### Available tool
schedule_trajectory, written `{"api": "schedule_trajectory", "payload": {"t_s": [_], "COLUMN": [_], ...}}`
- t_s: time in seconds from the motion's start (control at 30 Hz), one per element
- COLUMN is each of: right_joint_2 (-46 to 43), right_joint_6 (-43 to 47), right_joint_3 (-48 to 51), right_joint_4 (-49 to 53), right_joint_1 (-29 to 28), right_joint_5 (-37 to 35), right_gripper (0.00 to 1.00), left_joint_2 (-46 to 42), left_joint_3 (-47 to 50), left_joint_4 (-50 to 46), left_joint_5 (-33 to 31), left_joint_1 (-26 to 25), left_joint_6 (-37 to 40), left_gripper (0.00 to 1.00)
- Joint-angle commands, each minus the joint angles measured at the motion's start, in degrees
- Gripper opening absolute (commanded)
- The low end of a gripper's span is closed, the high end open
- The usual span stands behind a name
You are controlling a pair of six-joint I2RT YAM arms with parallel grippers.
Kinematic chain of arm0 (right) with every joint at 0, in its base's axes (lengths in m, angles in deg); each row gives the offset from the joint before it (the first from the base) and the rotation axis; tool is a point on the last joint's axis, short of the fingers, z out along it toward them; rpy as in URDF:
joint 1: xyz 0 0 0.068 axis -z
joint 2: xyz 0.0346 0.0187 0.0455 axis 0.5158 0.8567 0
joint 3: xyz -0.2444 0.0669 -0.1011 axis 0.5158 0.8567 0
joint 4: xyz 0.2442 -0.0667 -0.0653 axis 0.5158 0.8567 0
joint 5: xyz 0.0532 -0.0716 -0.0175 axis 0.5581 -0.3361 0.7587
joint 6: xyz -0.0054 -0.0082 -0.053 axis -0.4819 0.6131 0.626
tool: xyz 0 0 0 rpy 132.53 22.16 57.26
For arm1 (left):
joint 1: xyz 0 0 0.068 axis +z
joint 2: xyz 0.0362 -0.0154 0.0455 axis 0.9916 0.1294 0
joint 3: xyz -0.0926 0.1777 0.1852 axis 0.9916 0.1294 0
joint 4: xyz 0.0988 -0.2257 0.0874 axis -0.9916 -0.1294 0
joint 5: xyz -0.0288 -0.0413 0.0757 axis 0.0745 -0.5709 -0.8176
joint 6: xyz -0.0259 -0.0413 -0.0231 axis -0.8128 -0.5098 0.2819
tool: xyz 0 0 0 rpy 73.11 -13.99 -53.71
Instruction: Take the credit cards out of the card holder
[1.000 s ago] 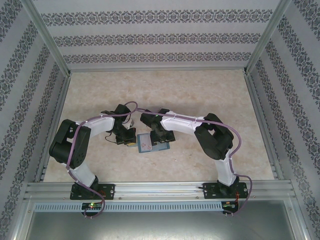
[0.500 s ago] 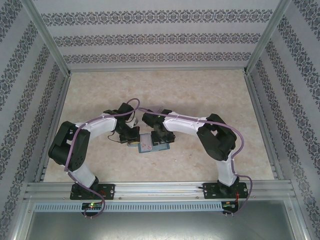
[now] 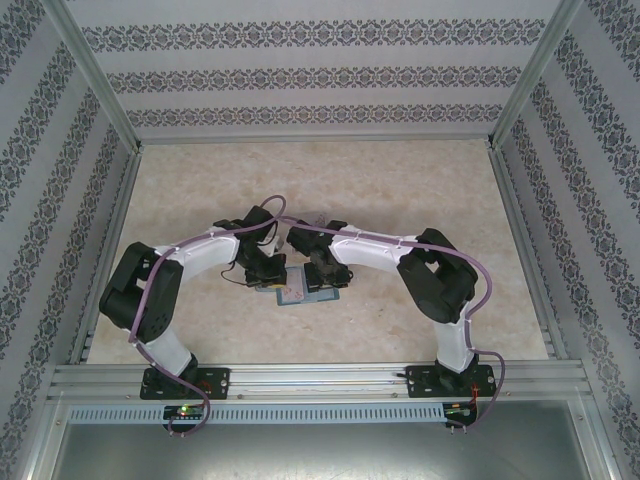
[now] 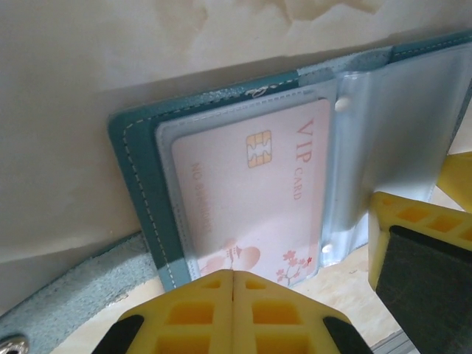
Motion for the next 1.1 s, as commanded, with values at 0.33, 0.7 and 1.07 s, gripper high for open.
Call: {"api": "schedule_trajectory", "payload": {"t_s": [0.33, 0.7, 1.07], "right_joint_2": [-4.49, -6.24, -6.78], "right_joint_6": [-0.52, -0.52, -0.20], "right_joint_3": [0.49, -0.07, -1.30], "right_joint_4": [1.72, 1.00, -0.07], "right_joint_1": [0.30, 0.54, 0.53], "right_joint_5": [-0.90, 0.38, 2.48], "right_gripper": [0.54, 0.53, 0.44], "left_joint_2": [3.13, 2.19, 2.03], "left_joint_3": [-0.22, 0.09, 0.36], "left_joint_4": [-0.44, -0.80, -0.91], "left_joint_5": [-1.94, -2.86, -3.24], "left_joint_1": [-0.84, -0.86, -0.86], "left_joint_6": [0.82, 0.88, 0.97], "left_gripper": [0.02, 0.02, 0.01]}}
